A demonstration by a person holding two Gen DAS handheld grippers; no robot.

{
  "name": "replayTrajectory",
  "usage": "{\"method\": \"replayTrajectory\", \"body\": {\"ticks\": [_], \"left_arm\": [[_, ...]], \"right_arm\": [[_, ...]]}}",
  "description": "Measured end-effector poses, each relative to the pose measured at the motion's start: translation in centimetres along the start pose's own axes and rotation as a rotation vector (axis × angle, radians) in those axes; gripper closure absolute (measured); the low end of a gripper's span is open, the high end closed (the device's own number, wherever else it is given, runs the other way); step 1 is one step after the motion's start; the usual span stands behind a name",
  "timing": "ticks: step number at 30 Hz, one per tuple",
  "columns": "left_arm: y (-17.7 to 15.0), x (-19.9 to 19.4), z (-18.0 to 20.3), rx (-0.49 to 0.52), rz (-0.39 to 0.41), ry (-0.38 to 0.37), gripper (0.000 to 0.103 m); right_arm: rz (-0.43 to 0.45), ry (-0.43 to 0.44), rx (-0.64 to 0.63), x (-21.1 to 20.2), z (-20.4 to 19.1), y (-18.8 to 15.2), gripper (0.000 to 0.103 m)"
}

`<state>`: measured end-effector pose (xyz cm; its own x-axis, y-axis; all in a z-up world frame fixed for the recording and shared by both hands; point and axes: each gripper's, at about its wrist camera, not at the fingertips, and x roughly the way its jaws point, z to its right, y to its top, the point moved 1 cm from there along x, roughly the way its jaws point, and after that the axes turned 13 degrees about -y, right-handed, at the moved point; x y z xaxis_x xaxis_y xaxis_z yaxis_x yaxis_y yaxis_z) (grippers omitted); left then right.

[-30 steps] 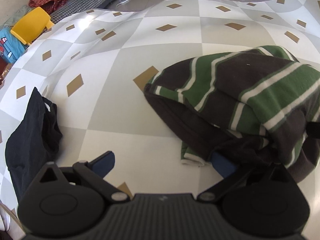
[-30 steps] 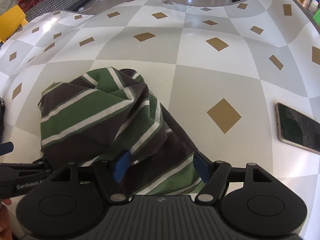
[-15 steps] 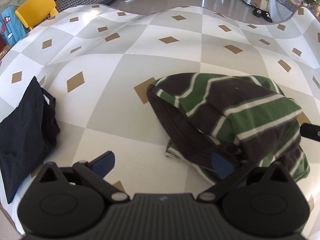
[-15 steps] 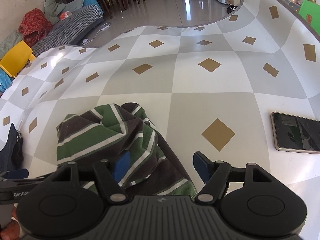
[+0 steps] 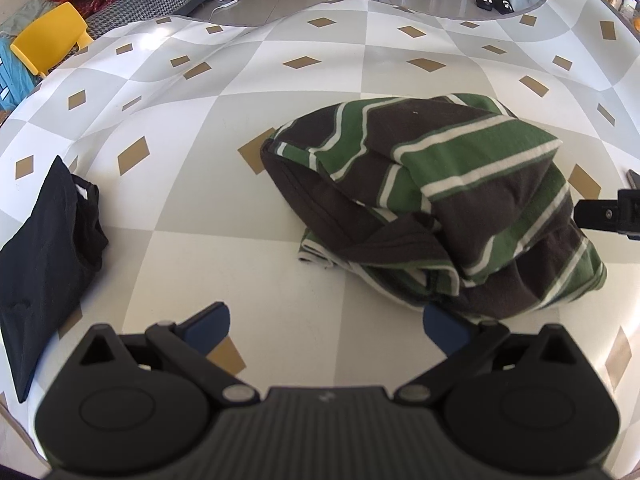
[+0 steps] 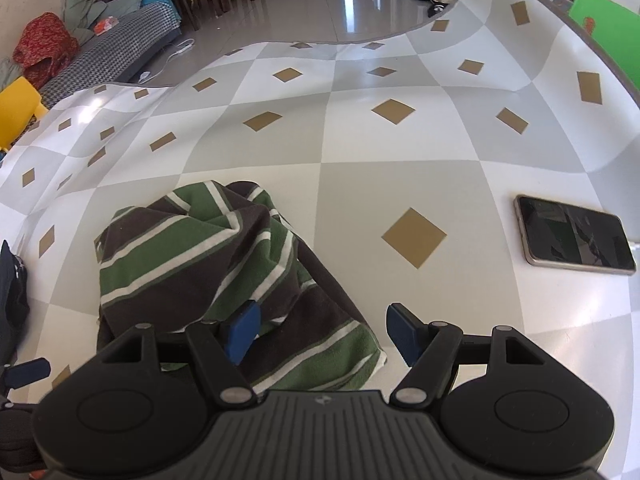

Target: Fold clothes

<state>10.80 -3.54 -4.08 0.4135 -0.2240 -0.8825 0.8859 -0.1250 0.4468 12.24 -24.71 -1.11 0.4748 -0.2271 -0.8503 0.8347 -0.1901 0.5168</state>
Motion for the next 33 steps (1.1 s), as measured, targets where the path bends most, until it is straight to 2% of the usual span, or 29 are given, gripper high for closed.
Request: {"method": "replayTrajectory", "body": {"ticks": [4, 10, 17, 27, 33], "left_arm": [[-0.6, -0.2, 0.3, 0.024, -0.004, 0.003, 0.000], [-1.5, -0.4, 0.2, 0.021, -0.005, 0.007, 0.000], [-2.8, -0.7, 0.1, 0.022, -0.003, 0.026, 0.000], [-4.5, -1.6, -0.1, 0.026, 0.018, 0.006, 0.000], [-5.3, -1.7, -0.8, 0.010, 0.014, 0.011, 0.000]], "right_arm": [[-0.036, -0.007, 0.015, -0.4, -0.1, -1.4, 0.034], [-0.064, -0.084, 0.040, -1.1, -0.5, -3.6, 0.034], [-0.131, -0.045, 0.095, -1.1, -0.3, -5.8, 0.034], [-0.146, -0.048, 0.151, -1.6, 0.0, -8.0, 0.034], [-0.106, -0.034, 0.130, -2.5, -0.4, -8.5, 0.034]]}}
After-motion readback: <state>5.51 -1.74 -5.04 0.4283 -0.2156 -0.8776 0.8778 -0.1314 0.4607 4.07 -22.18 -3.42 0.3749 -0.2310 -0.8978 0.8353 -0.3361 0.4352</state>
